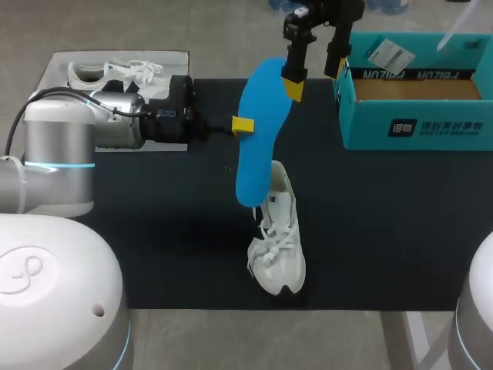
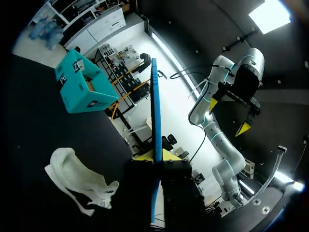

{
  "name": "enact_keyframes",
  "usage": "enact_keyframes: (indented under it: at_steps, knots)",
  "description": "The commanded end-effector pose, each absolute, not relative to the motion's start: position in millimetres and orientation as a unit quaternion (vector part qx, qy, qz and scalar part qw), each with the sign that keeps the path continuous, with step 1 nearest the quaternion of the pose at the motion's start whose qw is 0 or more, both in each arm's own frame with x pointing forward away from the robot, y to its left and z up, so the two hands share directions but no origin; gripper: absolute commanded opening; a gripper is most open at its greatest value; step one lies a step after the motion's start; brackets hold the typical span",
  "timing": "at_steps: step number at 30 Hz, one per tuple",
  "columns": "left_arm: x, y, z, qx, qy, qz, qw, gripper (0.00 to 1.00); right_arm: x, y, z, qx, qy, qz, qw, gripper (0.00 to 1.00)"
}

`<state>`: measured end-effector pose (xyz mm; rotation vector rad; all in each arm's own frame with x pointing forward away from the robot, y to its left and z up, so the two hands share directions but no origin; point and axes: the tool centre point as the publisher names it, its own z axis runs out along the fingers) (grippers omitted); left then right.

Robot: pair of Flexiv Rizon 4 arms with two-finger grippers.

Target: Take the shoe out of the shoebox, open the shoe tongue, remove and reinsert the insole, then place the shoe into the shoebox

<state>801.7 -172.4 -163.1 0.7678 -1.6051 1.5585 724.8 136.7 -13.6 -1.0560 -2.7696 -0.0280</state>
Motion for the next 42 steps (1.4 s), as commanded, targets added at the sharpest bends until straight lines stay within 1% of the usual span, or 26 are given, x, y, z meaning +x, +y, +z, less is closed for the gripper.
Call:
enact_keyframes:
  at_steps: [1, 8, 17, 20, 30, 31, 35, 40, 42]
  knots:
    - [821.3, -181.8, -177.5, 0.303, -0.625, 0.592, 0.409, 0.00, 725.6, 136.3, -13.7, -0.355, -0.931, -0.009, 0.089, 1.00]
    - [832.6, -181.0, -186.5, 0.323, -0.607, 0.592, 0.420, 0.00, 725.6, 136.3, -13.7, -0.355, -0.931, -0.009, 0.089, 1.00]
    - [834.2, -174.0, -184.9, 0.332, -0.596, 0.604, 0.411, 0.00, 725.6, 136.3, -13.7, -0.355, -0.931, -0.009, 0.089, 1.00]
    - [831.5, -173.3, -181.9, 0.306, -0.596, 0.627, 0.397, 0.00, 725.6, 136.3, -13.7, -0.355, -0.931, -0.009, 0.089, 1.00]
    - [831.5, -173.3, -181.9, 0.306, -0.596, 0.627, 0.397, 0.00, 725.6, 136.3, -13.7, -0.355, -0.931, -0.009, 0.089, 1.00]
    - [831.5, -173.3, -181.9, 0.306, -0.596, 0.627, 0.397, 0.00, 721.3, 135.8, -10.9, -0.378, -0.922, 0.009, 0.080, 1.00]
    - [831.5, -173.3, -181.9, 0.306, -0.596, 0.627, 0.397, 0.00, 697.1, 140.5, -4.5, -0.456, -0.889, -0.009, 0.031, 1.00]
    - [831.5, -173.3, -181.9, 0.306, -0.596, 0.627, 0.397, 0.00, 681.3, 149.1, -5.3, -0.492, -0.870, 0.001, -0.026, 1.00]
    - [831.5, -173.3, -181.9, 0.306, -0.596, 0.627, 0.397, 0.00, 676.7, 149.6, -8.2, -0.494, -0.869, 0.001, -0.036, 1.00]
